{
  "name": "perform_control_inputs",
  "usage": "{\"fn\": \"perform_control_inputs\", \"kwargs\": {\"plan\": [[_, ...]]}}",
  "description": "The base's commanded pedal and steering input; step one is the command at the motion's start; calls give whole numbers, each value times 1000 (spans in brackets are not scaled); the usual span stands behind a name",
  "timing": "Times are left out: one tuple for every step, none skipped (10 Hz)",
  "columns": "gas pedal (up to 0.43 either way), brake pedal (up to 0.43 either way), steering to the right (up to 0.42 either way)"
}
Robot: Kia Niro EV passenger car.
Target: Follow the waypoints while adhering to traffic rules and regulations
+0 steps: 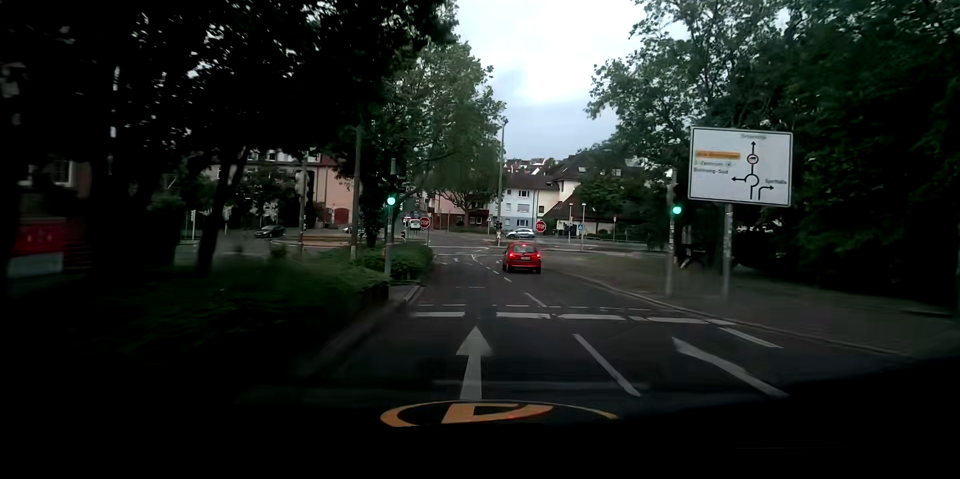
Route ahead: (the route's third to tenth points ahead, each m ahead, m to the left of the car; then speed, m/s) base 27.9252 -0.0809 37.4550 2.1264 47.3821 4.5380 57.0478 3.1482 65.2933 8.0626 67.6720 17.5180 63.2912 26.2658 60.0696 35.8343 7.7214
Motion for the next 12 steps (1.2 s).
{"fn": "perform_control_inputs", "kwargs": {"plan": [[0,0,-20],[0,0,-20],[0,0,-25],[0,0,-24],[0,0,-23],[0,0,-24],[0,0,-30],[0,0,-31],[0,0,-29],[0,0,-28],[0,0,-28],[0,0,-27]]}}
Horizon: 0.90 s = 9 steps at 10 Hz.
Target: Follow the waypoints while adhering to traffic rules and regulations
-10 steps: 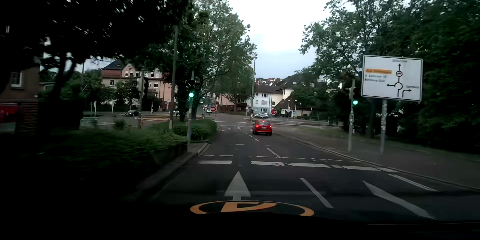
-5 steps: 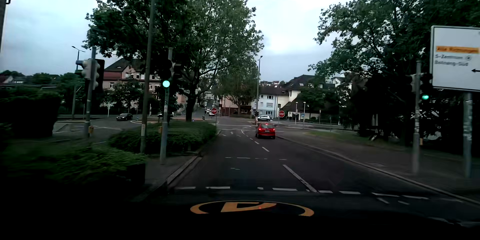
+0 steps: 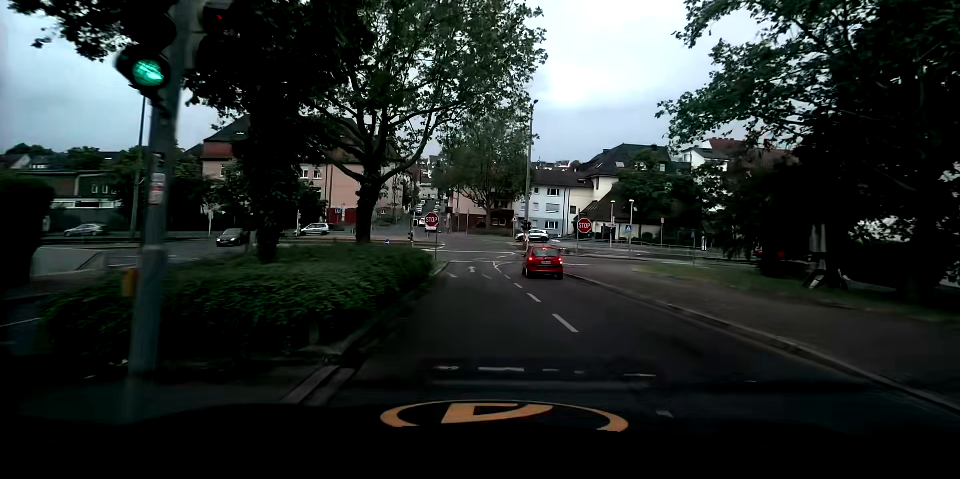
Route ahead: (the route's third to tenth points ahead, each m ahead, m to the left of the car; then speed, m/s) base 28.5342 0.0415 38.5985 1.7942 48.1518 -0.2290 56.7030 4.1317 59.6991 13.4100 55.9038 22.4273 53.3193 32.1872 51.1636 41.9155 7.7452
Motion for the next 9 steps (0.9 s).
{"fn": "perform_control_inputs", "kwargs": {"plan": [[0,0,-25],[0,24,-21],[0,30,-22],[0,49,-21],[0,55,-18],[0,85,-15],[0,91,-14],[0,116,-14],[0,134,-13]]}}
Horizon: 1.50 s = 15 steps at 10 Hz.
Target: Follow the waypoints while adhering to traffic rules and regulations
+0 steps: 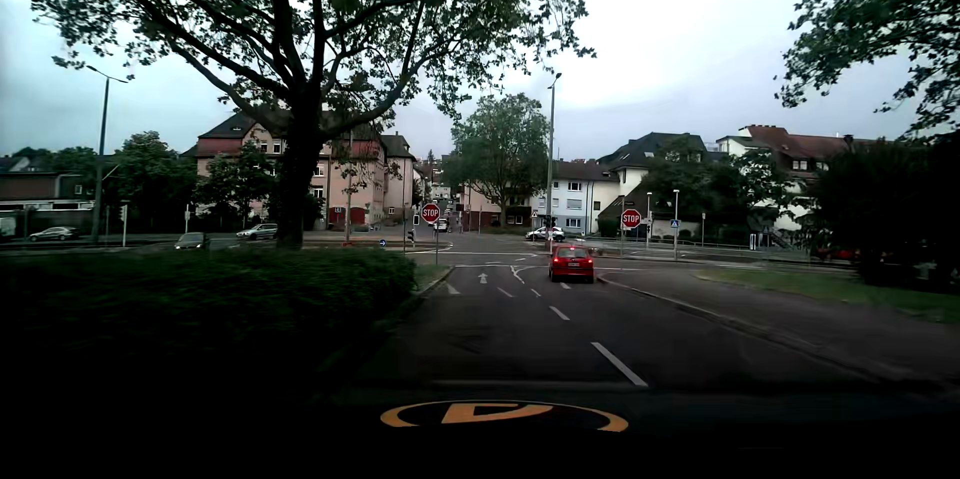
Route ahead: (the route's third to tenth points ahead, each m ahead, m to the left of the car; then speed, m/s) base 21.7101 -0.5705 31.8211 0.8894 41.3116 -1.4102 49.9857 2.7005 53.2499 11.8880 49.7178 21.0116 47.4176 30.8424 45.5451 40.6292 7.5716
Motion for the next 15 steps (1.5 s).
{"fn": "perform_control_inputs", "kwargs": {"plan": [[0,146,-11],[0,159,-11],[0,171,-13],[0,177,-13],[0,183,-12],[0,207,-9],[0,213,-6],[0,220,-6],[0,220,-6],[0,232,-7],[0,232,-7],[0,226,-7],[0,232,-8],[0,232,-9],[0,226,-4]]}}
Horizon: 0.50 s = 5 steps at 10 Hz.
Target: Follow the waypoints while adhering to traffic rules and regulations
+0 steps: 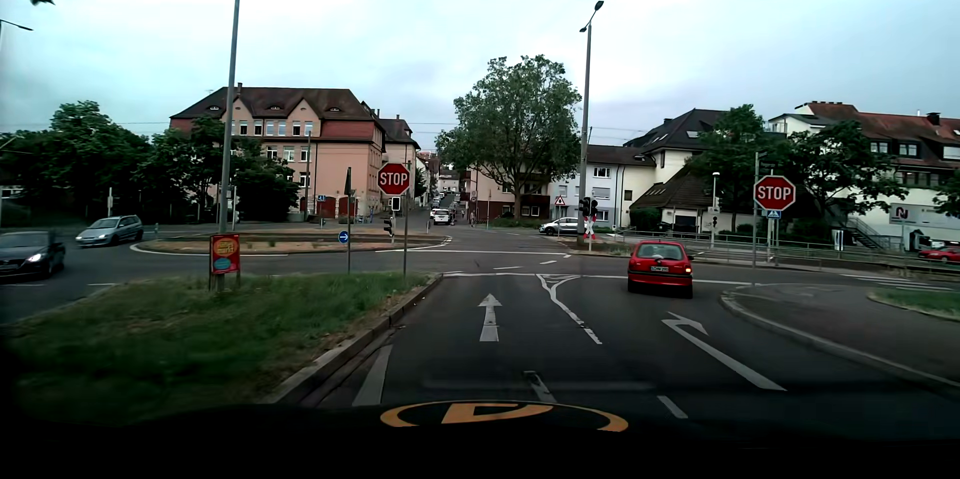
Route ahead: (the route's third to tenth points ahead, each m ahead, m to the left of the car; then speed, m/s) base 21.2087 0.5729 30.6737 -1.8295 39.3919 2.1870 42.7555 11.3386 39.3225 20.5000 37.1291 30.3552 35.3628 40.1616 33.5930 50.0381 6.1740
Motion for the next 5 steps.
{"fn": "perform_control_inputs", "kwargs": {"plan": [[0,220,1],[0,213,4],[0,213,4],[0,207,4],[0,207,6]]}}
